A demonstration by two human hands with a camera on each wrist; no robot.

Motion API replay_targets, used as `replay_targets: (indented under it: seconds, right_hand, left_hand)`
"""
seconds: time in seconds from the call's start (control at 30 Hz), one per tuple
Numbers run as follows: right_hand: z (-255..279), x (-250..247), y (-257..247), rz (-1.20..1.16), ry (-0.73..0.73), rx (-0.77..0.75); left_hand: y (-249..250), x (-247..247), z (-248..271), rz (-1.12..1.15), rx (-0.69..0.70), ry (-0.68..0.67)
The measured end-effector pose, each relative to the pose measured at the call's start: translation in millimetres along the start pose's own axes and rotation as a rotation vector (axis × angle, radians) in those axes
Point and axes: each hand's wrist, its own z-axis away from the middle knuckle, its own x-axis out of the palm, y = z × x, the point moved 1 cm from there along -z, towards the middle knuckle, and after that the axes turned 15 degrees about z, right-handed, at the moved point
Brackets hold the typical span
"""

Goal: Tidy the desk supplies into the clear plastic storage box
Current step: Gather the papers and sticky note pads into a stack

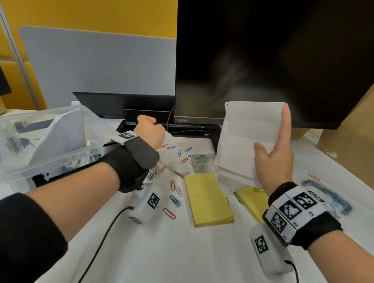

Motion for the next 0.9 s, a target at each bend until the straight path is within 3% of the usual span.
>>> replay_targets:
  seconds: [0.07,0.23,0.4,0.5,0.6,0.77,0.9]
  right_hand:
    - [1,4,5,0.034,-0.007,0.013]
    - [13,14,18,0.077,-0.076,0.051]
    - [6,4,9,0.195,-0.076,-0.066]
    - [0,-3,-11,0.336,-0.077,-0.240]
    - [3,-3,-24,0.518,-0.166,-0.348]
    - [11,7,-23,0.664,-0.256,-0.386]
    - [13,11,-24,0.660,-0.257,-0.344]
  left_hand:
    - [-7,3,-2,-0.187,-0.044,-0.105]
    - [-24,20,22,-0.840,0.059,-0.685]
    - [-27,16,24,-1.006,0.135,-0.900]
    - [-24,15,25,-1.023,0.220,-0.920]
    - [-27,15,27,-1.045,0.296,-0.852]
    - [-14,7,35,-1.036,0.390,-0.745]
    - [23,-11,33,-0.770,0.454,-0.604]
